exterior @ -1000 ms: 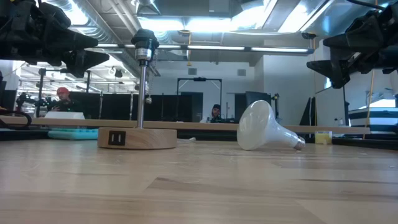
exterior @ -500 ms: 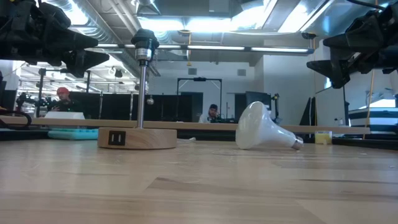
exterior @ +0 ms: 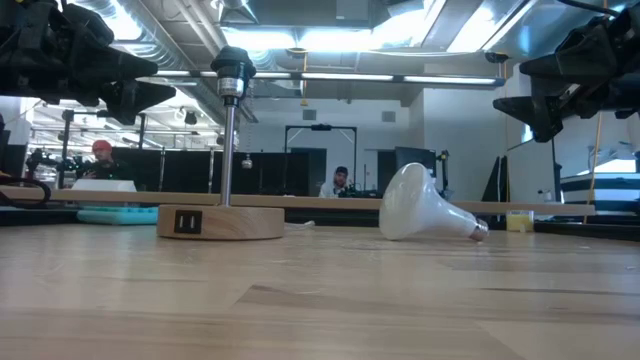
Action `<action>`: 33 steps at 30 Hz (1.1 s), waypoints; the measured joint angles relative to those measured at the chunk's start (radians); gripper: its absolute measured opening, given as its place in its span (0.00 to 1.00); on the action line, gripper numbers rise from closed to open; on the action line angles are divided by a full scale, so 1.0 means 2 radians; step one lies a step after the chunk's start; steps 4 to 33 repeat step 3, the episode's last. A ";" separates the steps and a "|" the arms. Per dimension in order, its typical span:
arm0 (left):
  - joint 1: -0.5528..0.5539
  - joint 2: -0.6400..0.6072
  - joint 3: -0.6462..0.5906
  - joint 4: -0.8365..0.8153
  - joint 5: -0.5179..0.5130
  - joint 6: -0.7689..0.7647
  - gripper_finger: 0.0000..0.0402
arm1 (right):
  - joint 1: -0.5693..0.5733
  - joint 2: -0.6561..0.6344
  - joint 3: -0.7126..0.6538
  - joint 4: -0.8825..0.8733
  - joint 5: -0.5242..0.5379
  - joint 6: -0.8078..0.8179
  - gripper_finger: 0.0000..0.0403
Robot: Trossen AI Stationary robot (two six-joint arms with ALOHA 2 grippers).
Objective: Screw lightbulb
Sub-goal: Return to Home Position
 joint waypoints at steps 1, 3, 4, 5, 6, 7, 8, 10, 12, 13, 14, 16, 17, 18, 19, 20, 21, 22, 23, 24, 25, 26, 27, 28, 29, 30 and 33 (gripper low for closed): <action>0.000 0.000 0.000 0.000 0.000 0.000 0.65 | 0.000 0.000 0.000 0.000 0.000 0.000 0.81; 0.000 0.000 0.000 0.000 0.000 0.000 0.65 | 0.000 0.000 0.000 0.000 0.000 0.000 0.81; 0.000 0.000 0.000 0.000 0.000 0.000 0.65 | 0.000 0.000 0.000 0.000 0.000 0.000 0.81; 0.000 0.000 0.000 0.000 0.000 0.000 0.65 | 0.000 0.000 0.000 0.000 0.000 0.000 0.81; 0.000 0.000 0.000 0.000 0.000 0.000 0.65 | 0.000 0.000 0.000 0.000 0.000 0.000 0.81; 0.000 0.000 0.000 0.000 0.000 0.000 0.65 | 0.000 0.000 0.000 0.000 0.000 0.000 0.81; 0.000 0.000 0.000 0.000 0.000 0.000 0.65 | 0.000 0.000 0.000 0.000 0.000 0.000 0.81; 0.000 0.000 0.000 0.000 0.000 0.000 0.65 | 0.000 0.000 0.000 0.000 0.000 0.000 0.81; 0.000 0.000 0.000 0.000 0.000 0.000 0.65 | 0.000 0.000 0.000 0.000 0.000 0.000 0.81; 0.000 0.000 0.000 0.000 0.000 0.000 0.65 | 0.000 0.000 0.000 0.000 0.000 0.000 0.81; 0.000 0.000 0.000 0.000 0.000 0.000 0.65 | 0.000 0.000 0.000 0.000 0.000 0.000 0.81; 0.000 0.000 0.000 0.000 0.000 0.000 0.65 | 0.000 0.000 0.000 0.000 0.000 0.000 0.81; 0.000 0.000 0.000 0.000 0.000 0.000 0.65 | 0.000 0.000 0.000 0.000 0.000 0.000 0.81; 0.000 0.000 0.000 0.000 0.000 0.000 0.65 | 0.000 0.000 0.000 0.000 0.000 0.000 0.81; 0.000 0.000 0.000 0.000 0.000 0.000 0.65 | 0.000 0.000 0.000 0.000 0.000 0.000 0.81; 0.000 0.000 0.000 0.000 0.000 0.000 0.65 | 0.000 0.000 0.000 0.000 0.000 0.000 0.81; 0.000 0.000 0.000 0.000 0.000 0.000 0.65 | 0.000 0.000 0.000 0.000 0.000 0.000 0.81; 0.000 0.000 0.000 0.000 0.000 0.000 0.65 | 0.000 0.000 0.000 0.000 0.000 0.000 0.81; 0.000 0.000 0.000 0.000 0.000 0.000 0.65 | 0.000 0.000 0.000 0.000 0.000 0.000 0.81; 0.000 0.000 0.000 0.000 0.000 0.000 0.65 | 0.000 0.000 0.000 0.000 0.000 0.000 0.81; 0.000 0.000 0.000 0.000 0.000 0.000 0.65 | 0.000 0.000 0.000 0.000 0.000 0.000 0.81; 0.000 0.000 0.000 0.000 0.000 0.000 0.65 | 0.000 0.000 0.000 0.000 0.000 0.000 0.81; 0.000 0.000 0.000 0.000 0.000 0.000 0.65 | 0.000 0.000 0.000 0.000 0.000 0.000 0.81; 0.000 0.000 0.000 0.000 0.000 0.000 0.65 | 0.000 0.000 0.000 0.000 0.000 0.000 0.81; 0.000 0.000 0.000 0.000 0.000 0.000 0.65 | 0.000 0.000 0.000 0.000 0.000 0.000 0.81; 0.000 0.000 0.000 0.000 0.000 0.000 0.65 | 0.000 0.000 0.000 0.000 0.000 0.000 0.81; 0.000 0.000 0.000 0.000 0.000 0.000 0.65 | 0.000 0.000 0.000 0.000 0.000 0.000 0.81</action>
